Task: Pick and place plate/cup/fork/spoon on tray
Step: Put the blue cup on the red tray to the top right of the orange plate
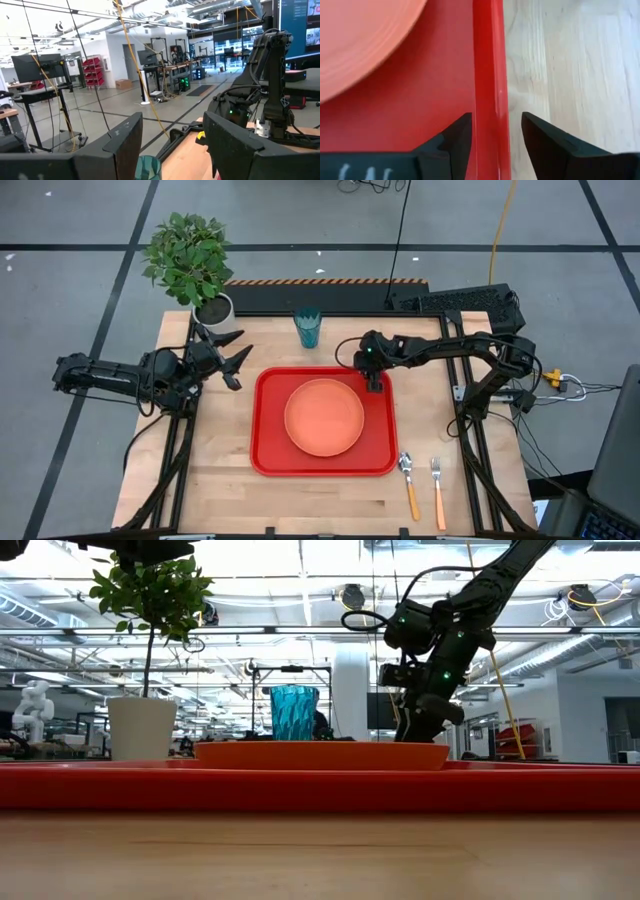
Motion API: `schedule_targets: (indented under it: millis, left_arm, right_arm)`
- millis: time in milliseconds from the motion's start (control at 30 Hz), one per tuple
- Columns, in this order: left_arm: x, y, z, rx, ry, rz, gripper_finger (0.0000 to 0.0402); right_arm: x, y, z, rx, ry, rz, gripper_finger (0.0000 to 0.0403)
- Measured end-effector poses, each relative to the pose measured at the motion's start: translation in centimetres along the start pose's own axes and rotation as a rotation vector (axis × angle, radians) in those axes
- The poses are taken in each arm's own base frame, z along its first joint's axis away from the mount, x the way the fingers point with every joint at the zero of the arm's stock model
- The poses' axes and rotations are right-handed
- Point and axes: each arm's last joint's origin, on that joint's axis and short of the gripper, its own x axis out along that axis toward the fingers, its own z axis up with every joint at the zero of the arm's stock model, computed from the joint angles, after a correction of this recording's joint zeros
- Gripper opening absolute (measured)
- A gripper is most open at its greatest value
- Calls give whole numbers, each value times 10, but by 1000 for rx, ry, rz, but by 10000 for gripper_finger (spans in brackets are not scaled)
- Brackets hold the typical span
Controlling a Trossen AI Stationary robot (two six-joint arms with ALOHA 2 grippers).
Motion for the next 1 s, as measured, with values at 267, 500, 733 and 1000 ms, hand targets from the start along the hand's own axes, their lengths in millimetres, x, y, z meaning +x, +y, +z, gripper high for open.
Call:
schedule_targets:
  millis: [267,500,733,1000]
  left_arm:
    - [0,0,0,0,0,0,214]
    - [0,0,0,12,0,0,214]
    - [0,0,1,3,-8,2,214]
    - [0,-2,-8,-47,71,-16,214]
  right_arm:
    - [-16,8,3,32,25,-54,165]
    - [-63,22,10,243,-70,-62,164]
    - [-92,39,28,398,-290,-14,164]
    - [-101,59,61,279,-603,165,164]
